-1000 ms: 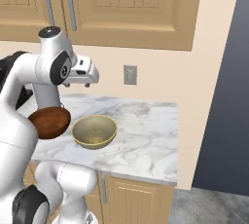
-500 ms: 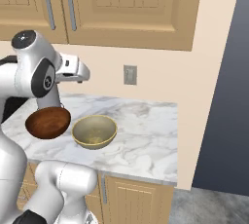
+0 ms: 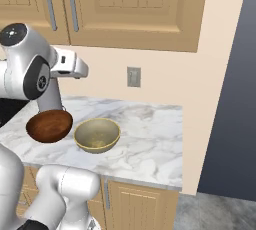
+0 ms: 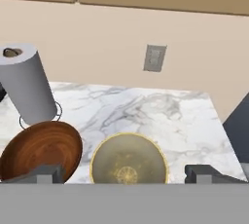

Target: Open the cabinet. Pick the bowls from the counter and place them in the cabinet. Then close the cabinet.

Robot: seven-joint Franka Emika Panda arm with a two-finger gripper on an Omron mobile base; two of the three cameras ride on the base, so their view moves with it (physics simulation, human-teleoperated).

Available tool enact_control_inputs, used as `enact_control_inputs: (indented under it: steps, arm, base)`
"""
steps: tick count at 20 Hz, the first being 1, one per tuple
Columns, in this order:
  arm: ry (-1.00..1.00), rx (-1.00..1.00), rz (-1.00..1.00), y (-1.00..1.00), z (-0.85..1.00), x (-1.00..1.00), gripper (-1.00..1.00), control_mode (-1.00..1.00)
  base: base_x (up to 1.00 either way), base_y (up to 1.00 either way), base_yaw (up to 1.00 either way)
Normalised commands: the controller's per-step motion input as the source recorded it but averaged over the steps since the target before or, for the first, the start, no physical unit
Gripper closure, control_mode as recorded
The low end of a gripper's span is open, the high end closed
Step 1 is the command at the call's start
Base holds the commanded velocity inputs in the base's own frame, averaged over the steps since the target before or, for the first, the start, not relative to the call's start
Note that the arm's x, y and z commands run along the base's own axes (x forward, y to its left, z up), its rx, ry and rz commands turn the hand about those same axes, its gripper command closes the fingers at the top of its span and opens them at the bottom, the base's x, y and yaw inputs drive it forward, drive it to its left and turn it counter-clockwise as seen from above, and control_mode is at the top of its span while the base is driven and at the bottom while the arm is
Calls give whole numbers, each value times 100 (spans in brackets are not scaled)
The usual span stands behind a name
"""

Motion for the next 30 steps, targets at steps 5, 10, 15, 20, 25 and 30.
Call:
enact_control_inputs:
  steps: [5, 10, 15, 20, 25, 30]
  arm:
    - [-17, -6, 0, 0, 89, 0, -100, -100]
    - [-16, -3, 0, 2, 100, 0, -100, -100]
    - [-2, 1, 4, 2, 61, 14, -100, -100]
    - [-19, -1, 2, 0, 34, 19, -100, -100]
    - [-26, -9, 0, 8, 1, 35, -100, -100]
    - [-3, 1, 0, 14, 0, 40, -100, -100]
  base:
    - [0, 0, 0]
    - [0, 0, 0]
    - [0, 0, 0]
    - [0, 0, 0]
    - [0, 0, 0]
    - [0, 0, 0]
